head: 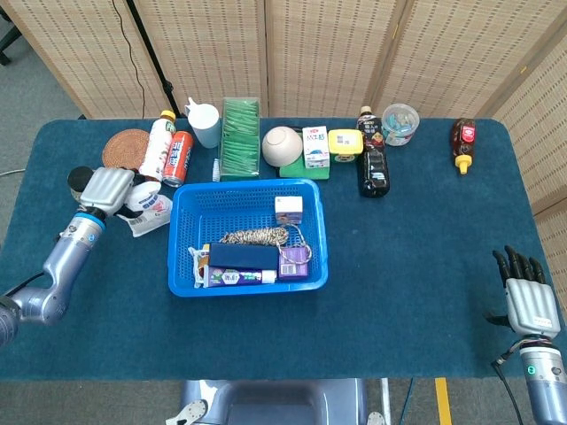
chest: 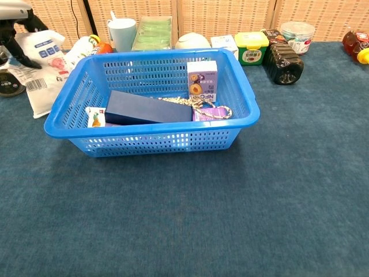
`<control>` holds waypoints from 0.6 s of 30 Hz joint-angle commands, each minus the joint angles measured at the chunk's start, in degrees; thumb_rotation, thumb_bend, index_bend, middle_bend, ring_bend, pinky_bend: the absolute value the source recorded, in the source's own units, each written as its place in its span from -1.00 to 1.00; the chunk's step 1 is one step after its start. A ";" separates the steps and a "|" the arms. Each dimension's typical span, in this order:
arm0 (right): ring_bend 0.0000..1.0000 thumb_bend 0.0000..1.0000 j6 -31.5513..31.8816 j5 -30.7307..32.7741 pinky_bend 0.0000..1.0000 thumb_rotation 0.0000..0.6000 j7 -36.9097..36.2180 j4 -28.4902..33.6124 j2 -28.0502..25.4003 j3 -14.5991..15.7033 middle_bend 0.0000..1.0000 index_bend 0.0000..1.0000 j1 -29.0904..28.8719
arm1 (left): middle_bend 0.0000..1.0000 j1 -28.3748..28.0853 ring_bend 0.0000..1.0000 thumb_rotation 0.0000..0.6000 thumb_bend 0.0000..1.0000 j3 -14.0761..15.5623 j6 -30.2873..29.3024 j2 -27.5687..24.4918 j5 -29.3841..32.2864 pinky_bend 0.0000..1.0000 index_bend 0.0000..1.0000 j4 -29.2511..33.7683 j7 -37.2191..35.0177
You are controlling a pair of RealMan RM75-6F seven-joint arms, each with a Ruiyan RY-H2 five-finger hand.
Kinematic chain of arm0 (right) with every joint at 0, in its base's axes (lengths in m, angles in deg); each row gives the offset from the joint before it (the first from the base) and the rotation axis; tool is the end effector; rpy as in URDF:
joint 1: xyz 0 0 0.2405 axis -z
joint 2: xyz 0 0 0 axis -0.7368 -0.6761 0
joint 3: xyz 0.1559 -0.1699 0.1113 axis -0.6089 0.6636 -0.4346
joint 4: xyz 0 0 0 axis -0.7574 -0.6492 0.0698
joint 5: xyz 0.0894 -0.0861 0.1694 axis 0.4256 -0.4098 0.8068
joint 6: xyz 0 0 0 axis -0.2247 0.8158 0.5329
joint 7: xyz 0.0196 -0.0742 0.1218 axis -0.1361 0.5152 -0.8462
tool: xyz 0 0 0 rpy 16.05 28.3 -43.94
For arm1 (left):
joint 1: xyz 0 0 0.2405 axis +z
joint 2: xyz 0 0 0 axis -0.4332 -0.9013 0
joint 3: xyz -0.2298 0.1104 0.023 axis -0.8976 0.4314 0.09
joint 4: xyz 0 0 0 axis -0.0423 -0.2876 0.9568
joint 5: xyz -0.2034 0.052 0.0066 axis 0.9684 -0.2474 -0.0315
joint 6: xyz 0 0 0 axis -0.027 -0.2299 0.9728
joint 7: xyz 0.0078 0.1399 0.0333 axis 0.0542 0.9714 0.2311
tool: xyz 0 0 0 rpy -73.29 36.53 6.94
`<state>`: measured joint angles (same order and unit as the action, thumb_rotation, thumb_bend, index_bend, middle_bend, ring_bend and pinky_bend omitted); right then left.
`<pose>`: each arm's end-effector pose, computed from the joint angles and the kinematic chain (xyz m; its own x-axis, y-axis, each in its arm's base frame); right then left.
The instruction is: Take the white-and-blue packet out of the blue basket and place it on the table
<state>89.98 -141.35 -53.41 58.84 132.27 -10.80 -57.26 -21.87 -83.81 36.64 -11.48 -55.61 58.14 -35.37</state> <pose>-0.3490 -0.2185 0.1401 0.4953 -0.1555 0.8547 -0.8397 0.1662 0.5169 -0.2208 0.4338 0.1070 0.4984 0.2349 0.8345 0.8665 -0.1654 -0.4710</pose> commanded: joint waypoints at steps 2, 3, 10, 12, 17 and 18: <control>-1.00 -1.00 -0.29 0.05 -1.00 1.00 -0.05 -0.01 0.02 0.08 -1.00 -1.00 -0.10 | -1.00 0.56 -1.00 1.00 -0.19 -1.17 -0.41 -1.09 -1.76 -0.59 -0.96 1.04 -3.43; -1.00 -1.00 -0.31 0.02 -1.00 1.00 -0.07 0.05 0.00 0.11 -1.00 -1.00 -0.10 | -1.00 0.93 -1.00 1.00 -0.22 -1.41 -0.88 -1.56 -2.62 -0.63 -0.99 1.69 -4.75; -1.00 -1.00 -0.02 -0.56 -1.00 1.00 -0.29 0.66 -0.28 0.35 -1.00 -1.00 0.00 | -1.00 4.79 -1.00 1.00 -0.38 -1.21 -5.87 -6.01 -8.68 -0.74 -1.00 6.52 -11.06; -1.00 -1.00 0.13 -0.82 -1.00 1.00 -0.41 0.92 -0.39 0.42 -1.00 -1.00 0.05 | -1.00 6.83 -1.00 1.00 -0.41 -0.47 -8.22 -7.94 -10.45 -0.78 -1.00 8.89 -12.26; -1.00 -1.00 0.40 -1.61 -1.00 1.00 -0.80 1.34 -0.69 0.63 -1.00 -1.00 0.10 | -1.00 12.94 -1.00 1.00 -0.62 2.14 -16.01 -11.72 -13.64 -1.00 -1.00 14.68 -11.44; -1.00 -1.00 0.43 -1.78 -1.00 1.00 -0.91 1.37 -0.76 0.67 -1.00 -1.00 0.09 | -1.00 14.19 -1.00 1.00 -0.65 2.56 -17.94 -12.07 -14.34 -1.00 -1.00 15.47 -11.25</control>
<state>90.39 -143.06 -54.26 60.17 131.57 -10.16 -57.16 -10.98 -82.77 22.89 -21.87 -67.96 70.75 -47.01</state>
